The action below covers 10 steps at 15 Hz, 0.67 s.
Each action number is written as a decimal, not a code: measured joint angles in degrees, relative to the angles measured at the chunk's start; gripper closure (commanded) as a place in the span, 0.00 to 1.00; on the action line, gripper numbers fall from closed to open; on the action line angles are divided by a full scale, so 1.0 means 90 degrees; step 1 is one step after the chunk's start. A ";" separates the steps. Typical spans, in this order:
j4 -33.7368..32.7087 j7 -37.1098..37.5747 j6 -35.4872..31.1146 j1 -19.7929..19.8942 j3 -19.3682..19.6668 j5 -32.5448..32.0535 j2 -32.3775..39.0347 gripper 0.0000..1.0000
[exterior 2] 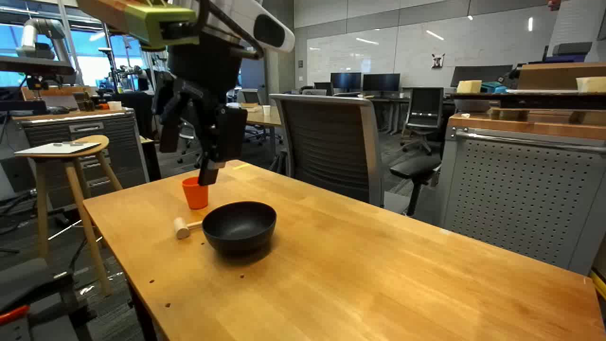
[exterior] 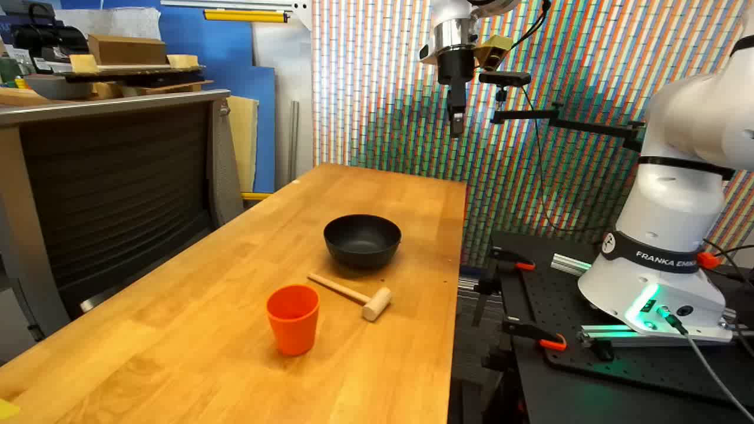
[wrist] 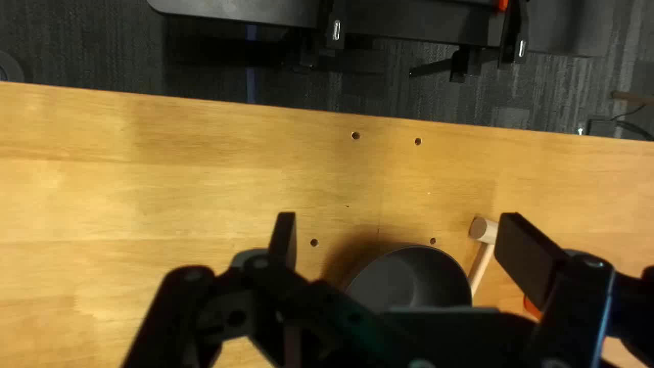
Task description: Put the orange cup inside the black bowl
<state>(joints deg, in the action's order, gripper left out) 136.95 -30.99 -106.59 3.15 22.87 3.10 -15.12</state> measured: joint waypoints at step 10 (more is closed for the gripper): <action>0.0085 0.0168 -0.0382 0.0117 -0.0296 0.0001 0.0039 0.00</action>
<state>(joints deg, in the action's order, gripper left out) 137.71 -29.48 -110.03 4.20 20.21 3.11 -14.77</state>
